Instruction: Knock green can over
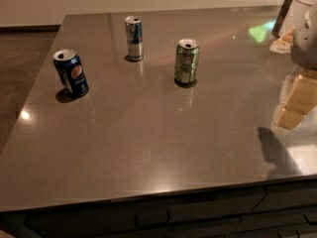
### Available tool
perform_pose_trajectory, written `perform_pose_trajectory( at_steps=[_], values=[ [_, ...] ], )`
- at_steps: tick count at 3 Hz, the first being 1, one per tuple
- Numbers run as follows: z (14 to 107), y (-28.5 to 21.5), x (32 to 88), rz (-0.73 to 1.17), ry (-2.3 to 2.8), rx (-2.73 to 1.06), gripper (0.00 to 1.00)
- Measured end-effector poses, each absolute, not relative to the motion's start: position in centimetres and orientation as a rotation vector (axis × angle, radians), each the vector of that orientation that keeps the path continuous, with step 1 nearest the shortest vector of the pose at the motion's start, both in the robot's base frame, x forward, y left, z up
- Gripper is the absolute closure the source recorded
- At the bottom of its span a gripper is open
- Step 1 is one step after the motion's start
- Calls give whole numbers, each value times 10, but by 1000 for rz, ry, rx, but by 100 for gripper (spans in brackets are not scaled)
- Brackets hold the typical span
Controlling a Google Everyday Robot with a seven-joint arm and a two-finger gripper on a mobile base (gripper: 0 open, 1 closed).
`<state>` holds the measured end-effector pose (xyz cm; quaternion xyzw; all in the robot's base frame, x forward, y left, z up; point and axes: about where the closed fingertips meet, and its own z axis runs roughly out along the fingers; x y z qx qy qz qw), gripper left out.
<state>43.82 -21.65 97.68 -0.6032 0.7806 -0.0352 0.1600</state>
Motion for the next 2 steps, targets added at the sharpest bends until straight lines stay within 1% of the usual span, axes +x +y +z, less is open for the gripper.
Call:
perform_pose_trajectory(
  at_steps=[1,2],
  values=[
    [977,-216,438,-101,2230,-1723,0],
    [978,-210,453,-101,2253,-1653,0]
  ],
)
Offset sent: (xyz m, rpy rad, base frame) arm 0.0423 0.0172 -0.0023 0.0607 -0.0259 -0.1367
